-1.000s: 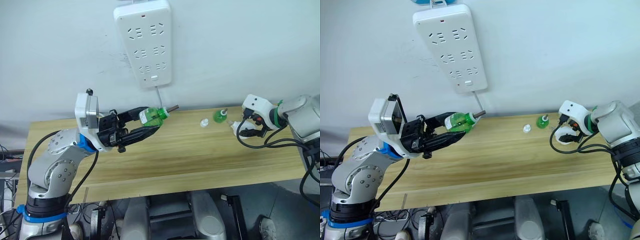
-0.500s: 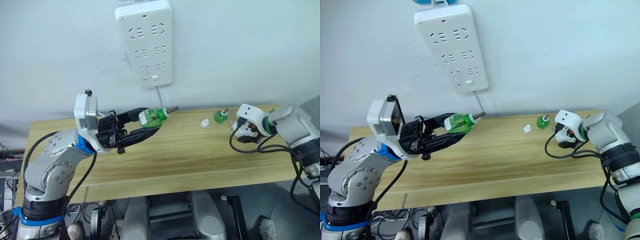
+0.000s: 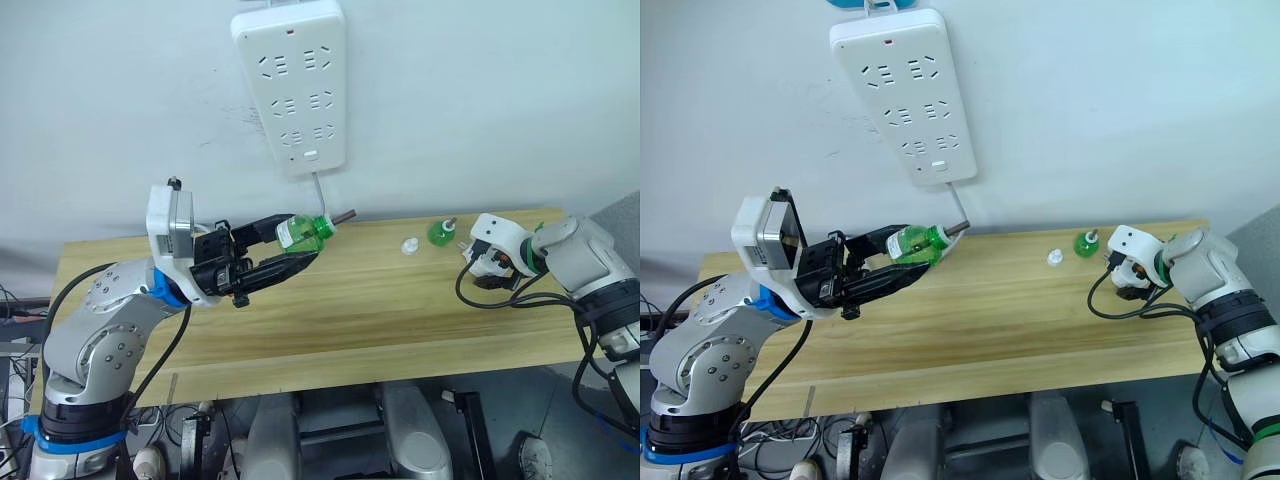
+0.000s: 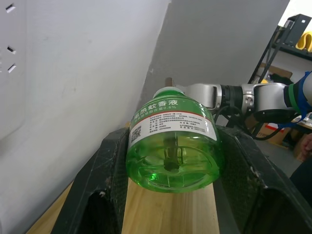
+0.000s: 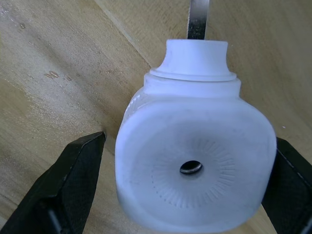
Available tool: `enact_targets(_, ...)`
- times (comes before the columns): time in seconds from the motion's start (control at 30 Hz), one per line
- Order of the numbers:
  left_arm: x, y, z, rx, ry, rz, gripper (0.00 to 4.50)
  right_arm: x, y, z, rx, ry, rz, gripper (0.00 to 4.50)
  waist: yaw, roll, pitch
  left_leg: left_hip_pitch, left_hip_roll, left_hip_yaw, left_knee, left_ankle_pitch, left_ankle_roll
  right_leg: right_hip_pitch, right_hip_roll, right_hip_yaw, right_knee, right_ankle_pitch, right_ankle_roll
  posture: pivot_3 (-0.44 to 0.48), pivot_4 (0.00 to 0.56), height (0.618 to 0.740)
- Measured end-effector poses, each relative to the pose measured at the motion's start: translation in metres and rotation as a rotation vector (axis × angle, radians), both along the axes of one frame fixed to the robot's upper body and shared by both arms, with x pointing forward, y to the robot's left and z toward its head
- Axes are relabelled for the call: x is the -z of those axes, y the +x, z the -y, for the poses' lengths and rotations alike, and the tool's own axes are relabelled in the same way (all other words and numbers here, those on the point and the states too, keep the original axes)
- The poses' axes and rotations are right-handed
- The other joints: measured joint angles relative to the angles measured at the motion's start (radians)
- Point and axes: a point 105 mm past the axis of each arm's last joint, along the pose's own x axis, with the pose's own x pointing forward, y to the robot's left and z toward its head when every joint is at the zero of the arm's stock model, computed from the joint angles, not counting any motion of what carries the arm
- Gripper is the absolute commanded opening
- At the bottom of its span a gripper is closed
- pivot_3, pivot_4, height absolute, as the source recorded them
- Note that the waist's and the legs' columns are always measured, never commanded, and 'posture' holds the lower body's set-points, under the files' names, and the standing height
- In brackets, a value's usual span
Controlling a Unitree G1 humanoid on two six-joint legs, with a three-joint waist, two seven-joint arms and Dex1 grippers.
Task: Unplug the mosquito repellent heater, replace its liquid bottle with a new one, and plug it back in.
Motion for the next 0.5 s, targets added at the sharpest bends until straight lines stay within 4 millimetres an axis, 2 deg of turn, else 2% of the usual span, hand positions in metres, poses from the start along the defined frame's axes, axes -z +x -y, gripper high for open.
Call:
enact_targets(0.27, -0.0001, 0.0000, 0.0001, -0.001, -0.001, -0.001, 2.25, -0.0044, 0.0071, -0.0052, -0.002, 0.009, 0.028, 4.48, 0.000, 0.000, 0.000, 0.000, 0.000, 0.000, 0.000, 0.000, 0.000, 0.000, 0.000, 0.000, 0.000, 0.000, 0.000, -0.183, 0.400, 0.730)
enact_targets(0.37, -0.0005, -0.0004, 0.0003, 0.003, -0.005, -0.002, 2.25, -0.0046, 0.0073, -0.0053, -0.002, 0.009, 0.029, 3.92, 0.002, 0.000, 0.000, 0.000, 0.000, 0.000, 0.000, 0.000, 0.000, 0.000, 0.000, 0.000, 0.000, 0.000, 0.000, -0.184, 0.400, 0.730)
enact_targets(0.47, -0.0008, -0.0007, 0.0004, 0.005, -0.007, -0.003, 2.25, -0.0046, 0.0072, -0.0053, -0.002, 0.008, 0.028, 2.97, 0.002, 0.000, 0.000, 0.000, 0.000, 0.000, 0.000, 0.000, 0.000, 0.000, 0.000, 0.000, 0.000, 0.000, 0.000, -0.184, 0.401, 0.730)
enact_targets(0.5, -0.0008, -0.0007, 0.0004, 0.006, -0.007, -0.003, 2.25, -0.0047, 0.0072, -0.0050, -0.002, 0.005, 0.028, 2.99, 0.002, 0.000, 0.000, 0.000, 0.000, 0.000, 0.000, 0.000, 0.000, 0.000, 0.000, 0.000, 0.000, 0.000, 0.000, -0.184, 0.401, 0.730)
